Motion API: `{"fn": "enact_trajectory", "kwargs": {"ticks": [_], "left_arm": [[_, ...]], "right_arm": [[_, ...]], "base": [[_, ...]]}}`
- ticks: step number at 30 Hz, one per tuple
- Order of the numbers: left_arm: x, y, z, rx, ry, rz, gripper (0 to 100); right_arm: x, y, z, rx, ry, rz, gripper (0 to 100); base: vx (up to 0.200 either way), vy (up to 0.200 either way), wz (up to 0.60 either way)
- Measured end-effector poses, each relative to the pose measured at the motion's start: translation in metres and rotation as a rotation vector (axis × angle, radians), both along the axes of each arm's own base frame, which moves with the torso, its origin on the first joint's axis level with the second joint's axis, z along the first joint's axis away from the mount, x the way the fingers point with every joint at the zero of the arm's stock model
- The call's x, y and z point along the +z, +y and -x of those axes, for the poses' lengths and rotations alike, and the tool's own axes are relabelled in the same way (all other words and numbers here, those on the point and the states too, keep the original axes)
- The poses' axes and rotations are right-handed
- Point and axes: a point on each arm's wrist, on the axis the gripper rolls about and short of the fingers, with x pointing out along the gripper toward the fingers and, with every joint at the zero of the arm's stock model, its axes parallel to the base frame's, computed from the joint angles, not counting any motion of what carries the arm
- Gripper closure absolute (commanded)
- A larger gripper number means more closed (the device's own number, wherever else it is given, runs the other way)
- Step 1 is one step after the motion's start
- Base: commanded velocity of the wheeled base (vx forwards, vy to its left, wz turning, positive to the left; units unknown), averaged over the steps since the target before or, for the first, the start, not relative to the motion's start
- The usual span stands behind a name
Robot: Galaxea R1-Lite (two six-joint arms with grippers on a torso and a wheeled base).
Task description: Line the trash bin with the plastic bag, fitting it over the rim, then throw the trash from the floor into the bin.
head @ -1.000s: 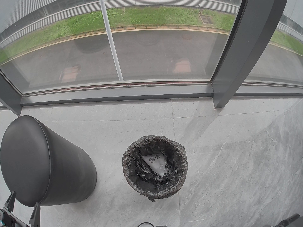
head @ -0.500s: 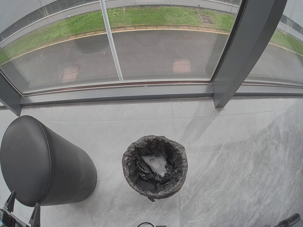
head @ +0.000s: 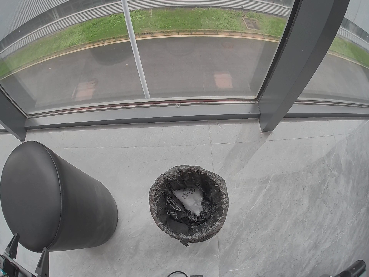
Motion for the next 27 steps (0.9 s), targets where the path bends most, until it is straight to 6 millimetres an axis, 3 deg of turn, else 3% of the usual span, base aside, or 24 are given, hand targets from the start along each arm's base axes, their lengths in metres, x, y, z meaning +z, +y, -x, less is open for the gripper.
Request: {"fn": "enact_trajectory", "kwargs": {"ticks": [12,18,27], "left_arm": [[0.000,0.000,0.000,0.000,0.000,0.000,0],[0.000,0.000,0.000,0.000,0.000,0.000,0],[0.000,0.000,0.000,0.000,0.000,0.000,0]], "right_arm": [[-0.035,-0.008,-0.012,0.091,-0.045,-0.058,100],[-0.052,-0.008,-0.040,0.099,-0.088,-0.068,100],[-0.107,-0.008,-0.088,0.102,-0.095,-0.075,100]], "base": [[0.000,0.000,0.00],[0.000,0.000,0.00],[0.000,0.000,0.00]]}}
